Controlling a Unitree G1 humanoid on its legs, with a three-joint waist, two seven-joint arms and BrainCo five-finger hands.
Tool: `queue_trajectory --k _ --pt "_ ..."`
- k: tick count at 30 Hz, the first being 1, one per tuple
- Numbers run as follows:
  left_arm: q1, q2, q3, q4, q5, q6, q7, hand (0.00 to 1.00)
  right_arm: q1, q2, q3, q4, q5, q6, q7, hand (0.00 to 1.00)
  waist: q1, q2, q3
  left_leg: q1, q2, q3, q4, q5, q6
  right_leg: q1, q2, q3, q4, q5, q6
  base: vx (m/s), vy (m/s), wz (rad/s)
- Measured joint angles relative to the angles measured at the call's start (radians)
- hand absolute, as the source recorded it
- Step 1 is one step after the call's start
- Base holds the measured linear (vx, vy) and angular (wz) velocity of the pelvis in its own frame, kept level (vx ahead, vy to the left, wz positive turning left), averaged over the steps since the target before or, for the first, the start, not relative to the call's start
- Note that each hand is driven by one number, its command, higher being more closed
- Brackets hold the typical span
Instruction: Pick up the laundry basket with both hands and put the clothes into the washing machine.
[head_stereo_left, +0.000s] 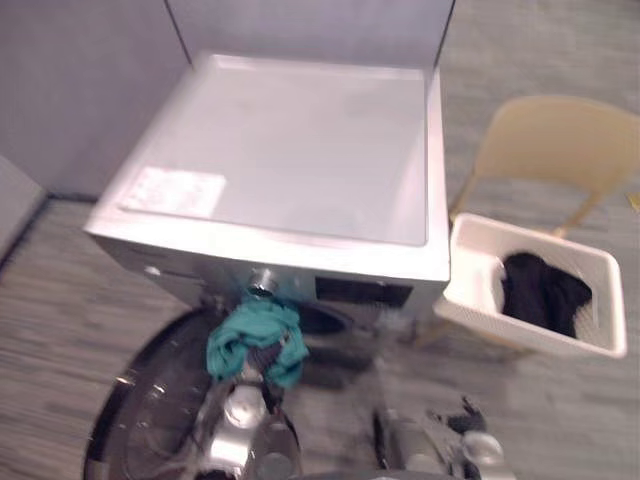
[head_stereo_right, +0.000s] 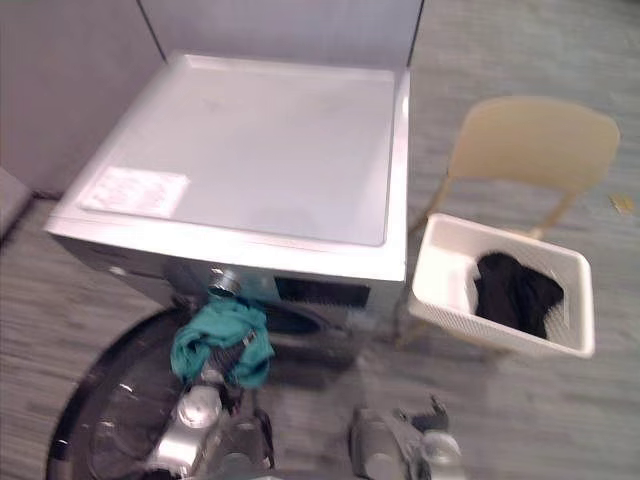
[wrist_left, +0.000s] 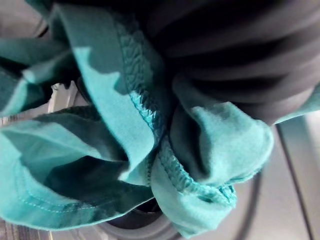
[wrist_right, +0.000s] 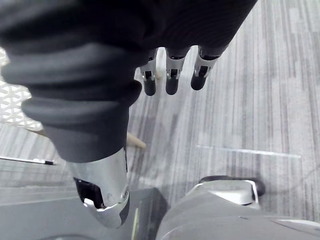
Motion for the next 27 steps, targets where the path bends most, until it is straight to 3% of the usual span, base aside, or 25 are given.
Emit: queue_trajectory --k 5,12,15,17,19,24,25,27 --pt "-0.157 0.006 -0.002 -0.015 -0.022 0.0 0.078 1.0 -0.087 0.014 0.024 -0.111 0.036 -0.002 -0.034 0.0 0.002 0.003 0.061 -0.24 0.036 -0.024 0.219 -0.092 0.022 -0.235 -0.003 -0.01 0.19 -0.066 -0.002 -0.16 0.041 -0.1" --pt "-0.456 0.085 -0.011 -0.015 -0.029 0.019 0.132 1.0 -0.171 0.017 0.012 -0.258 0.068 -0.026 -0.094 0.0 -0.006 0.002 0.098 -0.616 0.063 -0.089 0.461 -0.122 0.042 -0.592 0.004 -0.013 0.415 -0.083 0.005 -0.16 -0.03 0.0" --pt "-0.567 0.124 -0.039 -0.017 -0.027 0.022 0.142 1.0 -0.172 0.016 0.002 -0.305 0.074 -0.046 -0.112 0.0 -0.008 -0.006 0.107 -0.714 0.065 -0.114 0.531 -0.129 0.047 -0.683 0.004 -0.016 0.486 -0.091 0.005 -0.11 -0.042 0.07" --pt "-0.649 0.159 -0.043 -0.023 -0.026 0.024 0.166 1.0 -0.172 0.018 -0.003 -0.312 0.076 -0.056 -0.114 0.0 -0.027 -0.014 0.113 -0.796 0.066 -0.152 0.598 -0.138 0.048 -0.746 0.003 -0.03 0.551 -0.108 0.007 -0.11 -0.055 0.1" --pt "-0.715 0.191 -0.062 -0.022 -0.019 0.032 0.178 1.0 -0.17 0.021 -0.002 -0.311 0.076 -0.059 -0.115 0.0 -0.029 -0.033 0.13 -0.826 0.067 -0.161 0.635 -0.143 0.046 -0.777 0.003 -0.028 0.594 -0.116 0.002 -0.08 -0.044 0.05" --pt "-0.95 0.248 -0.135 0.06 0.026 0.05 0.194 1.0 -0.163 0.019 -0.001 -0.305 0.077 -0.076 -0.11 0.0 -0.043 -0.041 0.136 -0.919 0.064 -0.205 0.711 -0.147 0.042 -0.85 0.002 -0.042 0.671 -0.129 0.0 -0.08 -0.037 0.06" --pt "-0.981 0.252 -0.143 0.08 0.036 0.051 0.194 0.0 -0.164 0.019 0.001 -0.305 0.077 -0.078 -0.109 0.0 -0.047 -0.047 0.14 -0.922 0.062 -0.206 0.715 -0.147 0.042 -0.854 0.001 -0.041 0.678 -0.132 0.002 -0.04 -0.019 0.05" --pt "-1.079 0.259 -0.15 0.152 0.055 0.052 0.191 0.0 -0.164 0.02 0.016 -0.306 0.078 -0.088 -0.108 0.0 -0.056 -0.052 0.142 -0.943 0.062 -0.219 0.729 -0.147 0.042 -0.866 0.001 -0.05 0.683 -0.134 0.005 -0.02 -0.006 0.01"
